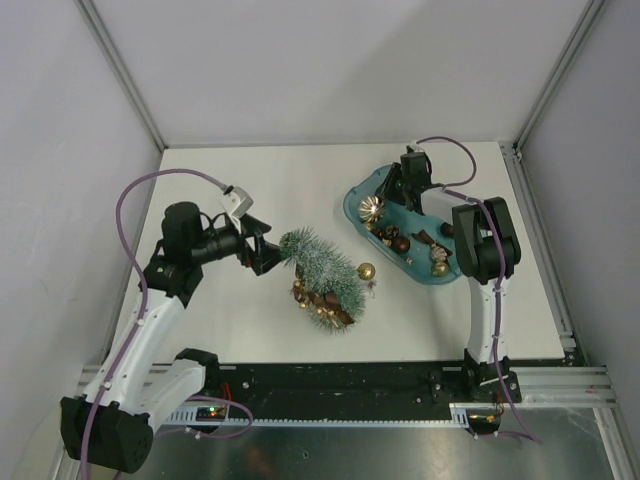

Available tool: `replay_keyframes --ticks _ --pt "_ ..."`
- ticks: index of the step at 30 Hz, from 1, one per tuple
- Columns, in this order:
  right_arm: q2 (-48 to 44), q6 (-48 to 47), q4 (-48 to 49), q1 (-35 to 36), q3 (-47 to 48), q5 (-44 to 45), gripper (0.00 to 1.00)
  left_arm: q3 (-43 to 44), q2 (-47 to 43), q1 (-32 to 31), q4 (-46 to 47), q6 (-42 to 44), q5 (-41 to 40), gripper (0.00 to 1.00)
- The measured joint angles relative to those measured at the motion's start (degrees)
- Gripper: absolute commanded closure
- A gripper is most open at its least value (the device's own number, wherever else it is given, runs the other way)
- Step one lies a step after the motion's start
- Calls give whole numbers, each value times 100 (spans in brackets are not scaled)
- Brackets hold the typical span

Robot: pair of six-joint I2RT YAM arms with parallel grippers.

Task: Decorate the small christmas tree

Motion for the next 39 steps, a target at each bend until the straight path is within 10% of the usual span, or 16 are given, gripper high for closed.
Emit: replay_keyframes --ticks 11,39 --pt "-616 -170 -146 -20 -588 162 87 33 -319 170 -667 372 -48 0" --pt "-8133 -527 -1967 -229 -3421 -2138 71 -354 422 -1141 -1305 1537 417 0"
